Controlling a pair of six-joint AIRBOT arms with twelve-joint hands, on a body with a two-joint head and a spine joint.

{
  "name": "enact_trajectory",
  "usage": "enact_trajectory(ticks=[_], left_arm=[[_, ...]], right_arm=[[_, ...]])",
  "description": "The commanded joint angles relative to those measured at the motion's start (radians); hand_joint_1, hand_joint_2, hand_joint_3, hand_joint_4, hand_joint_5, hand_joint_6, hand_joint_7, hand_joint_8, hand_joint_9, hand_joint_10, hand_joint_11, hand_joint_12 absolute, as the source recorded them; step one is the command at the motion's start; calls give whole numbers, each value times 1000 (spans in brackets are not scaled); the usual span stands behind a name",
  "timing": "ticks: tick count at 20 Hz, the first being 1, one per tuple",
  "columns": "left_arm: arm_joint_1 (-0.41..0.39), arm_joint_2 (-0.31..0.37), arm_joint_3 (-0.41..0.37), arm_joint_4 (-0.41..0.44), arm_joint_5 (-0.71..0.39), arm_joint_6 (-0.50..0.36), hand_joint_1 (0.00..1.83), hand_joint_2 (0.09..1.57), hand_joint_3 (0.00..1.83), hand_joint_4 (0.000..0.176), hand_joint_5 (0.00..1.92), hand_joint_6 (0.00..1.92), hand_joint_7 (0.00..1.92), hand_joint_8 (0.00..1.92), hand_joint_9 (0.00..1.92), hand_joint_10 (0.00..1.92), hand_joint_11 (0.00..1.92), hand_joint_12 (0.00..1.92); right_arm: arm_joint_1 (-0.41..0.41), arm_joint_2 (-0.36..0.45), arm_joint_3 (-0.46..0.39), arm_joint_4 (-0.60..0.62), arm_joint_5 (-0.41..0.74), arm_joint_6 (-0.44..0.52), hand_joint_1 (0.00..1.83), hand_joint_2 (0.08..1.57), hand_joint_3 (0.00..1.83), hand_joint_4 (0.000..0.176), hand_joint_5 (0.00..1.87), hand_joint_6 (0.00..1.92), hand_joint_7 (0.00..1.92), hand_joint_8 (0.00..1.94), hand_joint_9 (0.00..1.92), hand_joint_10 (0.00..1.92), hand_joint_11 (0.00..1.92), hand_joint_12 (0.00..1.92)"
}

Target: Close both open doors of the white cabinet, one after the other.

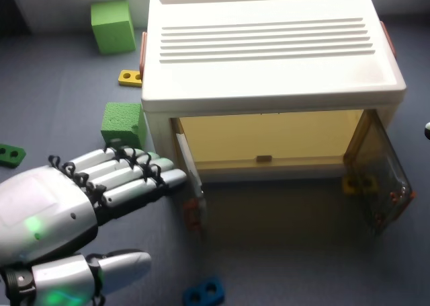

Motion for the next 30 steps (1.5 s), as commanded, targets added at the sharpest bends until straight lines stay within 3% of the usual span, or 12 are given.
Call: enact_trajectory(ticks=[1, 5, 7, 9, 15, 18, 19, 24, 25, 27, 28, 30], left_arm=[[-10, -8, 4, -4, -111, -6, 0, 1485, 5, 0, 116, 6, 94, 5, 101, 3, 0, 408], [-21, -19, 10, 6, -110, -19, 0, 1482, 1, 0, 94, 0, 78, 0, 92, 1, 0, 361], [-28, -26, 14, 12, -110, -22, 0, 1488, 2, 0, 100, 3, 68, 0, 82, 0, 0, 351], [-39, -34, 19, 20, -107, -26, 0, 1473, 0, 0, 107, 1, 79, 4, 91, 2, 0, 354], [-86, -62, 40, 69, -71, -59, 80, 1462, 0, 0, 124, 3, 89, 3, 88, 3, 0, 317], [-100, -73, 44, 79, -71, -61, 3, 1448, 0, 0, 40, 0, 28, 1, 61, 0, 0, 322], [-105, -77, 46, 83, -70, -63, 29, 1452, 0, 0, 85, 3, 81, 3, 109, 3, 0, 427], [-157, -104, 67, 118, -45, -77, 0, 1476, 5, 0, 35, 1, 9, 0, 14, 0, 0, 221], [-162, -106, 70, 118, -45, -77, 0, 1496, 10, 0, 8, 0, 1, 0, 2, 0, 0, 145], [-184, -113, 82, 120, -41, -77, 135, 1494, 2, 0, 37, 1, 12, 0, 40, 0, 4, 232], [-194, -115, 86, 125, -36, -75, 185, 1491, 1, 0, 78, 3, 55, 3, 82, 3, 0, 321], [-217, -121, 96, 130, -25, -70, 288, 1458, 0, 0, 151, 8, 135, 9, 155, 9, 0, 448]], right_arm=[[4, -2, 4, 27, 119, 9, 76, 1416, 2, 64, 33, 1, 41, 0, 43, 2, 0, 255], [4, -4, 6, 29, 118, 9, 82, 1416, 1, 45, 39, 1, 34, 0, 31, 0, 0, 228], [4, -5, 8, 29, 118, 12, 83, 1419, 1, 44, 46, 2, 43, 2, 40, 2, 0, 253], [4, -6, 9, 29, 117, 12, 100, 1395, 1, 67, 51, 0, 59, 2, 66, 2, 0, 319], [4, -7, 10, 29, 115, 13, 79, 1401, 2, 49, 51, 1, 59, 0, 65, 0, 0, 302], [4, -7, 11, 30, 114, 13, 81, 1401, 1, 53, 55, 1, 67, 2, 78, 3, 7, 308], [4, -7, 11, 31, 114, 13, 80, 1401, 1, 52, 59, 2, 68, 2, 78, 3, 8, 307], [4, -9, 11, 32, 112, 13, 134, 1433, 7, 36, 63, 1, 50, 1, 49, 2, 1, 254], [4, -9, 12, 32, 112, 13, 136, 1436, 7, 46, 67, 2, 59, 5, 57, 5, 13, 257], [4, -9, 12, 32, 108, 13, 153, 1434, 3, 49, 79, 2, 71, 2, 72, 4, 43, 251], [3, -10, 12, 33, 108, 13, 156, 1439, 1, 33, 89, 0, 86, 0, 91, 0, 66, 205], [1, -10, 12, 34, 108, 14, 111, 1425, 0, 31, 92, 1, 95, 0, 99, 0, 82, 166]])
